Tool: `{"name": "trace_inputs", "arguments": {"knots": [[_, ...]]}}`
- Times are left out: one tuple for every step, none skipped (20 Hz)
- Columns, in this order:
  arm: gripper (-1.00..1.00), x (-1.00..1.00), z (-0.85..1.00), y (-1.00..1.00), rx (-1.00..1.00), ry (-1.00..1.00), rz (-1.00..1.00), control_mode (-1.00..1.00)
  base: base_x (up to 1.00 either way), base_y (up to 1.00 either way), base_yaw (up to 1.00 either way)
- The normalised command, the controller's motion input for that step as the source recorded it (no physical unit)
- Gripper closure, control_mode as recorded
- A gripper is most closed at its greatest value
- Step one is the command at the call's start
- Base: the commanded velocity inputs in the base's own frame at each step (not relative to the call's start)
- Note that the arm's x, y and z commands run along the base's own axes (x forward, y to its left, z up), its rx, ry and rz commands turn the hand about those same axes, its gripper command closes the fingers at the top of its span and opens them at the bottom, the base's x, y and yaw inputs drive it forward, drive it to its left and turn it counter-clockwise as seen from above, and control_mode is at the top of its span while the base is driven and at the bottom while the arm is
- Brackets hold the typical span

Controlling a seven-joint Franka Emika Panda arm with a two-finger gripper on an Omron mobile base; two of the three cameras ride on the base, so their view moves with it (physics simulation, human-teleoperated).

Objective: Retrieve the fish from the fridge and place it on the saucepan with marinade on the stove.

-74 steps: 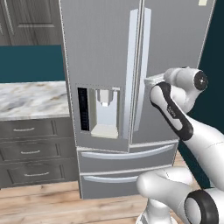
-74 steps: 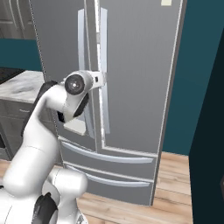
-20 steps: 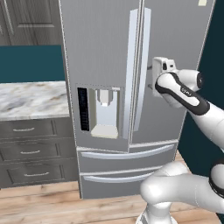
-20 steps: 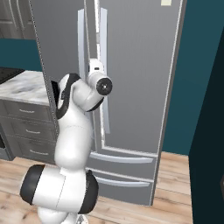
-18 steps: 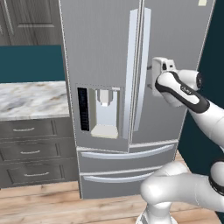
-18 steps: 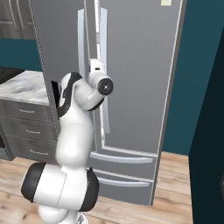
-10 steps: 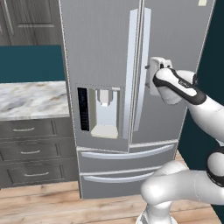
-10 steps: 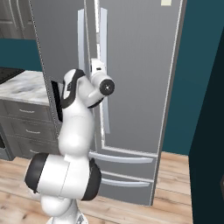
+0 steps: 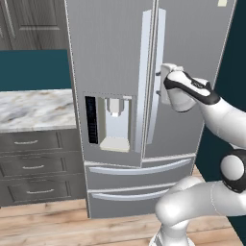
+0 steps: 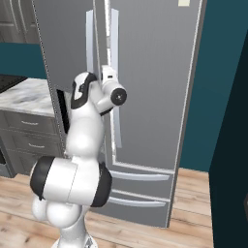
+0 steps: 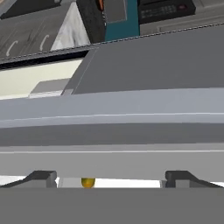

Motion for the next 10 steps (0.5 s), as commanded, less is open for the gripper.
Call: {"name": "trace_inputs", "arguments": {"knots": [[-1.00, 0.27, -0.01, 0.00, 0.00, 0.00, 0.00, -1.00, 0.00, 0.00, 0.00], [-1.00, 0.27, -0.02, 0.00, 0.00, 0.00, 0.00, -1.00, 0.00, 0.00, 0.00], [-1.00, 0.27, -0.04, 0.00, 0.00, 0.00, 0.00, -1.00, 0.00, 0.00, 0.00], [-1.00, 0.28, -0.04, 0.00, 0.00, 0.00, 0.00, -1.00, 0.00, 0.00, 0.00], [-1.00, 0.28, -0.06, 0.00, 0.00, 0.00, 0.00, -1.00, 0.00, 0.00, 0.00], [-1.00, 0.29, -0.06, 0.00, 0.00, 0.00, 0.00, -1.00, 0.00, 0.00, 0.00], [-1.00, 0.28, -0.07, 0.00, 0.00, 0.00, 0.00, -1.00, 0.00, 0.00, 0.00], [-1.00, 0.29, -0.09, 0.00, 0.00, 0.00, 0.00, -1.00, 0.00, 0.00, 0.00], [-1.00, 0.30, -0.09, 0.00, 0.00, 0.00, 0.00, -1.00, 0.00, 0.00, 0.00], [-1.00, 0.29, -0.09, 0.00, 0.00, 0.00, 0.00, -1.00, 0.00, 0.00, 0.00]]}}
